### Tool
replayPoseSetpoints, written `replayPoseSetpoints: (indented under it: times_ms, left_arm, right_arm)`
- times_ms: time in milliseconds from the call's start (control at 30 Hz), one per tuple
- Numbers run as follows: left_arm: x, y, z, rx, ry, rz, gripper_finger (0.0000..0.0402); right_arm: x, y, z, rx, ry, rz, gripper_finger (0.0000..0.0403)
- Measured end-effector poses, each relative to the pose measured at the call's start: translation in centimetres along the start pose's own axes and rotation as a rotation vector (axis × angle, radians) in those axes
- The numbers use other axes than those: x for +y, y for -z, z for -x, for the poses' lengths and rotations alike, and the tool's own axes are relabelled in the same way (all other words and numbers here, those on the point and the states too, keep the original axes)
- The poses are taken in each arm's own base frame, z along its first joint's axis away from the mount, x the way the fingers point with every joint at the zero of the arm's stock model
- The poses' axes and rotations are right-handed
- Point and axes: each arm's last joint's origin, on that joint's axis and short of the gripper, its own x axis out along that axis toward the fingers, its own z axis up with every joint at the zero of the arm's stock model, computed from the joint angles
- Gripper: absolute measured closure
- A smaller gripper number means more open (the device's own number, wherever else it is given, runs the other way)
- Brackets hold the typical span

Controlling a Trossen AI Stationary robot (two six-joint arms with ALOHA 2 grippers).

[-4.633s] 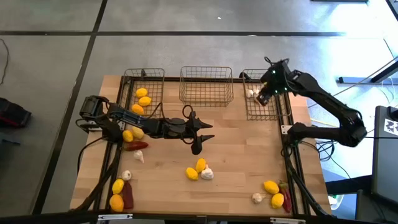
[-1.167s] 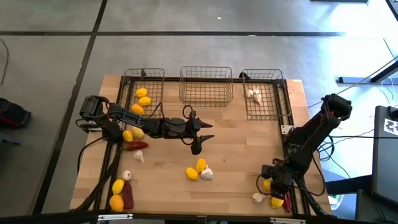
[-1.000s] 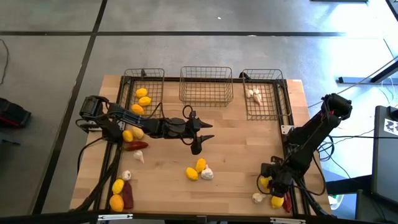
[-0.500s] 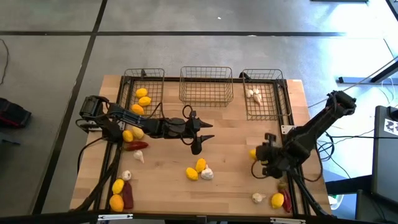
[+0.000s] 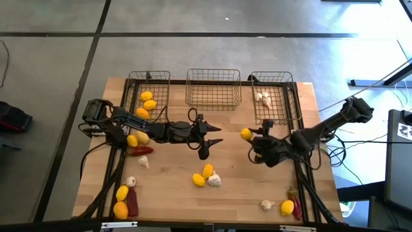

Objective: Sort produce into baskets
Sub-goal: Put the yellow lemon into the left gold wire basket

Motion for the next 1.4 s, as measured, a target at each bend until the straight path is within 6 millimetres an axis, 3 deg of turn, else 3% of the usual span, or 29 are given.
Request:
replayPoseSetpoints:
  times_ms: [367,633,1033,1167,1400]
  left_arm:
    - [1.5,-0.8,-0.3,-0.072,-0.03,0.188,0.019]
    - [2.7,-1.0,-0.5,-0.091,-0.06,0.279,0.019]
    - [2.7,-1.3,-0.6,-0.135,-0.075,0.302,0.019]
    - [2.6,-2.2,-0.9,-0.154,-0.077,0.308,0.019]
    - [2.2,-2.5,-3.0,-0.12,-0.104,0.283,0.019]
  right_arm:
    - [-0.3,-2.0,-3.5,-0.02,0.226,0.159,0.0247]
    - [-0.6,-3.3,-4.8,-0.055,0.269,0.208,0.0247]
    - [-1.1,-3.8,-5.2,-0.091,0.248,0.218,0.0247]
    - [-1.2,-4.0,-5.2,-0.105,0.253,0.214,0.0247]
    - [-1.2,-4.0,-5.2,-0.1,0.259,0.235,0.0247]
